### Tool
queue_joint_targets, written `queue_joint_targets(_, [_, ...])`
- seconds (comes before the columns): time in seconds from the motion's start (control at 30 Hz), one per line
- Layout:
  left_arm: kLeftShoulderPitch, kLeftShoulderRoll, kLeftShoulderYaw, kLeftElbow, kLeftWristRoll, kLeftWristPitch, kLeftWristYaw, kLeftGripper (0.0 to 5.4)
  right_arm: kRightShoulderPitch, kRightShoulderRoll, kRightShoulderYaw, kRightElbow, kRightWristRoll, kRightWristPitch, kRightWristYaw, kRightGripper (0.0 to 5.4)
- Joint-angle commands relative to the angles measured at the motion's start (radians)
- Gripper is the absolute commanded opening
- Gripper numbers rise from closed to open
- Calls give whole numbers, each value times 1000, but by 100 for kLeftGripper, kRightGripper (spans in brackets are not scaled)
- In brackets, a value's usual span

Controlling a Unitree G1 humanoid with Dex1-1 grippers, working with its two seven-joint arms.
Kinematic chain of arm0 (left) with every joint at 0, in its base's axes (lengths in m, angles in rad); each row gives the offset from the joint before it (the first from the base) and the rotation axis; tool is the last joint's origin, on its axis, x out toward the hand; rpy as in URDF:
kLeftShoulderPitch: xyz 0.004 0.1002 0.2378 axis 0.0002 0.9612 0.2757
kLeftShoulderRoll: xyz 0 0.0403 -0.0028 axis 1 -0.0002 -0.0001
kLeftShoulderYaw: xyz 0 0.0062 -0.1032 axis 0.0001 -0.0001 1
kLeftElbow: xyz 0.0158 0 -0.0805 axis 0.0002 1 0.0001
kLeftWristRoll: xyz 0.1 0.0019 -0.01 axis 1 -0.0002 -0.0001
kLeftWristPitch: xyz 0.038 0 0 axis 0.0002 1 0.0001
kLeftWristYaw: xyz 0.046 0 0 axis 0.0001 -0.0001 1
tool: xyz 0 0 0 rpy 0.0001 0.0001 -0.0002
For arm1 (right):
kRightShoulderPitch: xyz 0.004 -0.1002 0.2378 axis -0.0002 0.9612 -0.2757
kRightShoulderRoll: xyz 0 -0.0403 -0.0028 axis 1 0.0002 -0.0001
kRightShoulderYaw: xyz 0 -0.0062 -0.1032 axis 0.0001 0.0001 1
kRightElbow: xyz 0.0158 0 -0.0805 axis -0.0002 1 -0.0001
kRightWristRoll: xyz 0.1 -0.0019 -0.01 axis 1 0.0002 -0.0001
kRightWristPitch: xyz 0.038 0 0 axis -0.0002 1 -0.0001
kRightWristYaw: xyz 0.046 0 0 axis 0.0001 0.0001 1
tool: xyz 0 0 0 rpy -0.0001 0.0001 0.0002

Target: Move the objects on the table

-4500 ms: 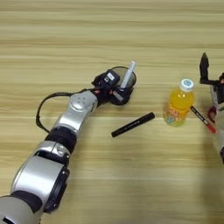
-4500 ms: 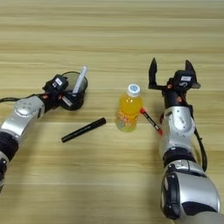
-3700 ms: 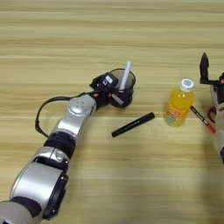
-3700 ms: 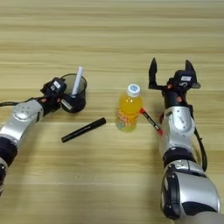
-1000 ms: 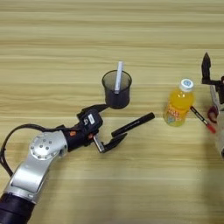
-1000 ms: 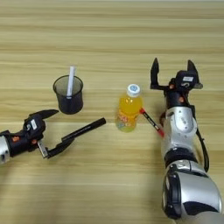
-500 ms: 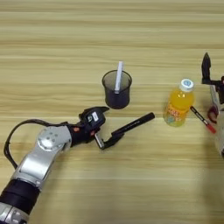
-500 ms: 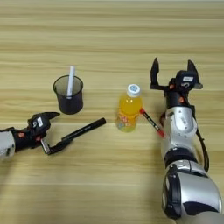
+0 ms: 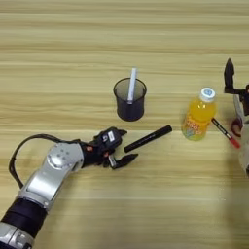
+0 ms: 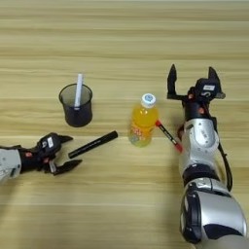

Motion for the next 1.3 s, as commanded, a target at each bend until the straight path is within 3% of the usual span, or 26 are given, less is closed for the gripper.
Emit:
queue_joint_targets(0.03, [-5,16,-4,9,19,-1,-7,308,-5,2,2,-9,-1,-1,0,540])
queue_joint_targets(0.8, [-15,6,-18,107,30,34,-25,72,-6,7,4,-13,-2,-1,-4,540])
queue_joint_targets(1.13, [-19,3,-12,121,32,10,-13,69,-4,7,5,-17,-2,-2,-4,540])
queue_joint_targets(1.3, [-37,38,28,30,11,8,-18,68,-4,8,6,-17,-3,-2,-6,540])
